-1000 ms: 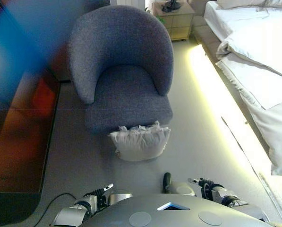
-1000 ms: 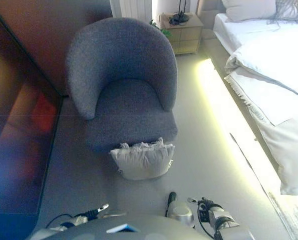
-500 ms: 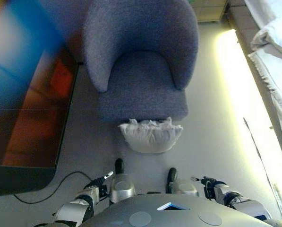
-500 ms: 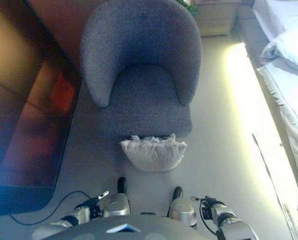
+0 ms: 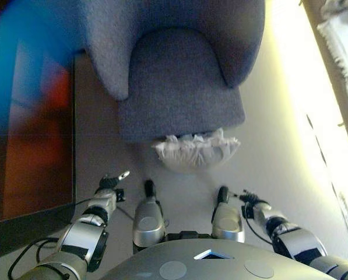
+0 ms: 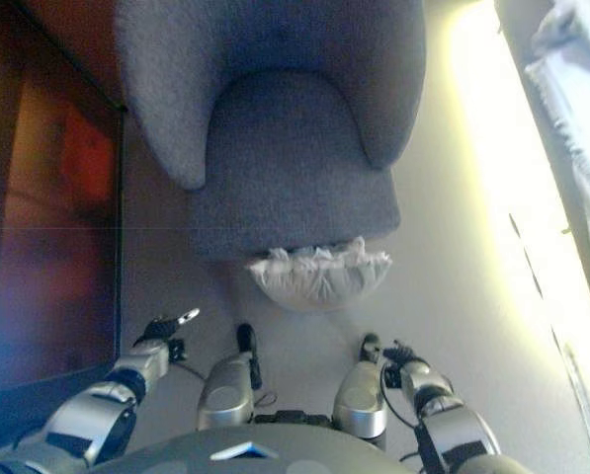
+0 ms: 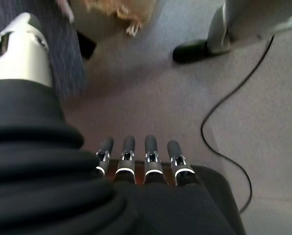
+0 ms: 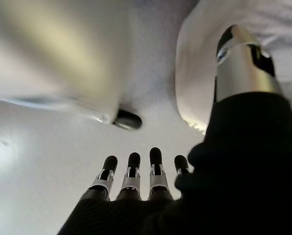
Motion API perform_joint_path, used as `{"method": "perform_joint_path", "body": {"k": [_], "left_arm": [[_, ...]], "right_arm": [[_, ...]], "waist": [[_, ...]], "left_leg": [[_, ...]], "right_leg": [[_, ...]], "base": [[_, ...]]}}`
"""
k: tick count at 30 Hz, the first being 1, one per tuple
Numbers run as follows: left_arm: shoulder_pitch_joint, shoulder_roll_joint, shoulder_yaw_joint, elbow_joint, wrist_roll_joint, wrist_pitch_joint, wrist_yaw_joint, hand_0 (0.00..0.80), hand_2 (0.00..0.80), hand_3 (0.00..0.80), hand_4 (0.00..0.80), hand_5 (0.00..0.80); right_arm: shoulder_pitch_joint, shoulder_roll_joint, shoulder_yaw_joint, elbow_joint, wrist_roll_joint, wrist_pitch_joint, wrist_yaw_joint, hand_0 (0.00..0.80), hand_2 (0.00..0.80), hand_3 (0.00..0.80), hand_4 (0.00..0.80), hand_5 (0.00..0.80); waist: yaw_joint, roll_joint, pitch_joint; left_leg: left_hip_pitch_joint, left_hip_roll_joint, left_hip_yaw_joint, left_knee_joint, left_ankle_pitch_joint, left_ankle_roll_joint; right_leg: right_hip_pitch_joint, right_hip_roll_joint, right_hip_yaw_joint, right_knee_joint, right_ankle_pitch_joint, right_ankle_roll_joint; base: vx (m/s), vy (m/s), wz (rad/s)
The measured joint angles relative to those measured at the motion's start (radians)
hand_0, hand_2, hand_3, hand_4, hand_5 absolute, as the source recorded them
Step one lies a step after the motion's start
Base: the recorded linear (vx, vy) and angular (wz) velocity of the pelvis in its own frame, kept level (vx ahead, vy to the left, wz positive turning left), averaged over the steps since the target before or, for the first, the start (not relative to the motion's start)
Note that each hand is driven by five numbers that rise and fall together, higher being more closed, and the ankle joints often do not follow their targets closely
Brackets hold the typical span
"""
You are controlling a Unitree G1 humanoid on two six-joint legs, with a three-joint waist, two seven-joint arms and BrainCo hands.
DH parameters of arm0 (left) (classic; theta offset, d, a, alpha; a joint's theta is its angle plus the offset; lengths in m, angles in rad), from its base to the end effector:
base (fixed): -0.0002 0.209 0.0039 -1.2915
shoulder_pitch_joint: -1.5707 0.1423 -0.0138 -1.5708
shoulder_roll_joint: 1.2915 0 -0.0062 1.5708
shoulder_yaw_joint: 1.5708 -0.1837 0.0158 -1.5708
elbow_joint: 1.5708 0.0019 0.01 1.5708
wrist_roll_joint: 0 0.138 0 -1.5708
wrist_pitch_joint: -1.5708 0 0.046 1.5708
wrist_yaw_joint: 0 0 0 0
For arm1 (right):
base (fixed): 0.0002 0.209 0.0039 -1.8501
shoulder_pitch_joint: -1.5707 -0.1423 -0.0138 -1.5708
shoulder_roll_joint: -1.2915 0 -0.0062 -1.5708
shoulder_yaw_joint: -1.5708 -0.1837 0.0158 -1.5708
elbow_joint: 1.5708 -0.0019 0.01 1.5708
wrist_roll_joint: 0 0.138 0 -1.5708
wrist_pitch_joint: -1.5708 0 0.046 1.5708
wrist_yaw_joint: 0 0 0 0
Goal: Pick up the cushion and take it to the sofa
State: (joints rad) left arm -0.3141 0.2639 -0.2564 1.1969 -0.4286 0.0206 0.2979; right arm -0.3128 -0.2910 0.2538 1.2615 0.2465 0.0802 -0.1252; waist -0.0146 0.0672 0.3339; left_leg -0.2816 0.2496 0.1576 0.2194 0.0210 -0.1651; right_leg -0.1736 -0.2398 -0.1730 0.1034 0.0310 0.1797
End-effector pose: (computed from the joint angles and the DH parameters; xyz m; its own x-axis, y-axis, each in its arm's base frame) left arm 0.1864 0.2127 -0.0758 0.5553 0.3970 -0.7307 -0.2592 0.9175 0.3015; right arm 0.1743 -0.2275 -0.0804 0.5069 -0.2946 -0.8101 0.0265 0.9446 -0.3270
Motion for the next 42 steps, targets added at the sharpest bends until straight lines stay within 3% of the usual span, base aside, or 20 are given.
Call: {"method": "perform_joint_path", "body": {"k": [3,6,11,15,24,33,39,42], "left_arm": [[-0.065,-0.007,-0.036,-0.012,0.005,-0.032,0.029,0.000,0.000,0.000,0.000,0.000],[-0.169,0.038,-0.094,-0.049,0.026,-0.059,0.037,0.000,0.000,0.000,0.000,0.000],[-0.336,0.093,-0.177,-0.080,0.037,-0.067,0.052,0.000,0.000,0.000,0.000,0.000],[-0.403,0.094,-0.216,-0.077,0.058,-0.083,0.065,0.000,0.000,0.000,0.000,0.000],[-0.559,0.125,-0.248,-0.077,0.054,-0.157,0.091,0.000,0.000,0.000,0.000,0.000],[-0.811,0.187,-0.334,-0.119,0.053,-0.180,0.097,0.000,0.000,0.000,0.000,0.000],[-0.827,0.306,-0.357,-0.292,0.060,-0.175,0.130,0.000,0.000,0.000,0.000,0.000],[-0.858,0.335,-0.363,-0.311,0.063,-0.163,0.135,0.000,0.000,0.000,0.000,0.000]], "right_arm": [[-0.090,-0.034,0.029,-0.003,0.000,-0.029,-0.096,0.000,0.000,0.000,0.000,0.000],[-0.212,-0.083,0.033,-0.007,0.001,-0.037,-0.192,0.000,0.000,0.000,0.000,0.000],[-0.419,-0.143,0.033,-0.044,-0.021,-0.036,-0.270,0.000,0.000,0.000,0.000,0.000],[-0.493,-0.147,0.036,-0.044,-0.021,-0.037,-0.351,0.000,0.000,0.000,0.000,0.000],[-0.604,-0.219,0.084,-0.085,-0.073,-0.041,-0.463,0.000,0.000,0.000,0.000,0.000],[-0.862,-0.235,0.180,-0.186,-0.047,-0.147,-0.465,0.000,0.000,0.000,0.000,0.000],[-0.790,-0.409,0.190,-0.355,-0.060,-0.229,-0.456,0.000,0.000,0.000,0.000,0.000],[-0.787,-0.425,0.192,-0.394,-0.062,-0.233,-0.456,0.000,0.000,0.000,0.000,0.000]], "waist": [[0.000,-0.009,0.049],[-0.003,-0.029,0.121],[-0.032,-0.038,0.194],[-0.053,-0.037,0.195],[-0.053,-0.034,0.195],[-0.051,-0.033,0.195],[-0.059,-0.035,0.194],[-0.070,-0.035,0.194]], "left_leg": [[-0.108,0.011,-0.020,0.044,-0.001,0.005],[-0.258,0.010,-0.050,0.124,0.002,0.014],[-0.441,-0.005,-0.050,0.180,0.026,0.037],[-0.528,-0.009,-0.045,0.194,0.031,0.042],[-0.746,-0.009,-0.030,0.210,0.046,0.040],[-0.921,-0.019,-0.051,0.235,0.055,0.039],[-1.042,-0.029,-0.053,0.243,0.062,0.053],[-1.094,-0.029,-0.055,0.254,0.064,0.051]], "right_leg": [[-0.120,0.000,0.005,0.068,-0.009,-0.015],[-0.292,-0.006,0.027,0.188,-0.022,-0.022],[-0.509,-0.026,0.062,0.297,-0.023,-0.025],[-0.616,-0.030,0.083,0.320,-0.019,-0.027],[-0.863,-0.031,0.107,0.361,-0.003,-0.027],[-1.053,-0.041,0.112,0.422,-0.012,-0.035],[-1.171,-0.045,0.122,0.430,-0.007,-0.038],[-1.222,-0.045,0.124,0.440,-0.002,-0.031]], "base": [[-0.139,-0.085,-0.07],[-0.132,-0.025,-0.04],[-0.147,-0.007,-0.02],[-0.115,0.028,-0.09],[-0.036,-0.002,-0.06],[-0.011,0.004,0.03],[0.006,-0.009,0.04],[0.000,0.000,0.00]]}}
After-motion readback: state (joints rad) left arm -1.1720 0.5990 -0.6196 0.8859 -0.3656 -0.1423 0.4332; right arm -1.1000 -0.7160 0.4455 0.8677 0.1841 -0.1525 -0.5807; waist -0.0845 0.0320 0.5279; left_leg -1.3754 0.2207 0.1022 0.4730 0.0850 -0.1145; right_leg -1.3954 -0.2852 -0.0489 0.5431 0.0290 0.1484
